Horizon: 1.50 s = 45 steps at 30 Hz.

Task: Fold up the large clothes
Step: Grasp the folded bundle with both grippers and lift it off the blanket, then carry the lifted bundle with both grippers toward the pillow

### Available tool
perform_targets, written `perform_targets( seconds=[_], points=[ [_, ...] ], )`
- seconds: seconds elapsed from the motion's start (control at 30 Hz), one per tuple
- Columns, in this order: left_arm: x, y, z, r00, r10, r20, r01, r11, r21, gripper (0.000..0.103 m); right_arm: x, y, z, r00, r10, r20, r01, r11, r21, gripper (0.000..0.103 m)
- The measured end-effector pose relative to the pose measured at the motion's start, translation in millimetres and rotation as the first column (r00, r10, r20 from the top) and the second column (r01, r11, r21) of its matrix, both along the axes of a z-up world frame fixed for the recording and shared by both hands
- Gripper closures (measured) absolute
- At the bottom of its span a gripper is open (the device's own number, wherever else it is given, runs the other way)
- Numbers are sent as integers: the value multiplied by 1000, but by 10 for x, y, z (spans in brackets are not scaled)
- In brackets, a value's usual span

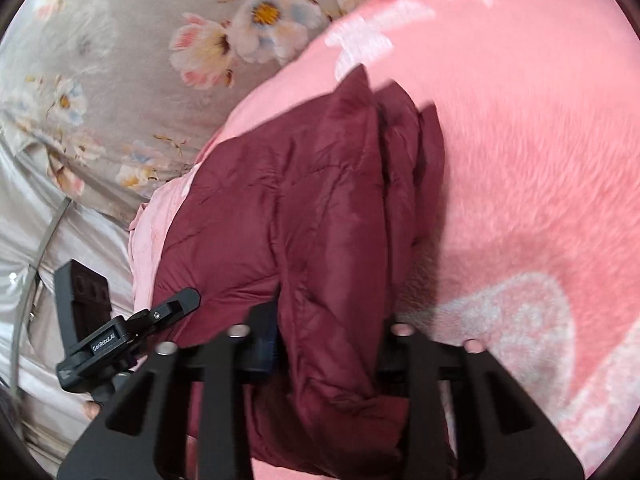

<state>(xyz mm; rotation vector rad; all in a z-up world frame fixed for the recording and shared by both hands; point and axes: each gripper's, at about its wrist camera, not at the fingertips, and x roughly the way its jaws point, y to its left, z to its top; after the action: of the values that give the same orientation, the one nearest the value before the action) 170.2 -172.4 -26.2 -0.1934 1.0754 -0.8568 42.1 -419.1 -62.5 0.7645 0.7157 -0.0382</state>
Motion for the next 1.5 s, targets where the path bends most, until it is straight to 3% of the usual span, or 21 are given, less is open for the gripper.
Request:
perform_targets(
  seconds=[0.1, 0.27, 0.4, 0.57, 0.7, 0.97, 1.17, 1.5],
  points=[
    [-111, 60, 263, 993, -14, 114, 12, 1000, 18, 66, -19, 239, 346, 999, 6, 42, -1, 992, -128, 84],
    [-246, 289, 822, 948, -20, 318, 8, 999, 38, 67, -13, 643, 911, 991, 16, 136, 28, 947, -319, 85],
    [-258, 463, 1198, 893, 2, 450, -28, 998, 51, 67, 96, 877, 1259, 977, 29, 213, 53, 929, -368, 85],
    [-144, 634, 1464, 815, 27, 579, -96, 991, 88, 67, 374, 1142, 1570, 958, 51, 281, 74, 906, -416, 85],
    [80, 745, 1594, 770, 51, 636, -141, 986, 91, 67, 594, 1324, 1706, 947, 75, 312, 79, 889, -451, 85],
    [607, 987, 1578, 741, 93, 665, -203, 975, 89, 67, 1225, 1621, 1688, 937, 120, 328, 59, 871, -488, 85],
    [985, 1060, 1343, 736, 95, 670, -231, 966, 117, 68, 1666, 1701, 1436, 943, 138, 302, 29, 872, -488, 85],
    [1448, 1191, 957, 743, 129, 657, -252, 963, 96, 69, 2167, 1819, 1120, 949, 166, 268, 5, 841, -541, 85]
  ],
)
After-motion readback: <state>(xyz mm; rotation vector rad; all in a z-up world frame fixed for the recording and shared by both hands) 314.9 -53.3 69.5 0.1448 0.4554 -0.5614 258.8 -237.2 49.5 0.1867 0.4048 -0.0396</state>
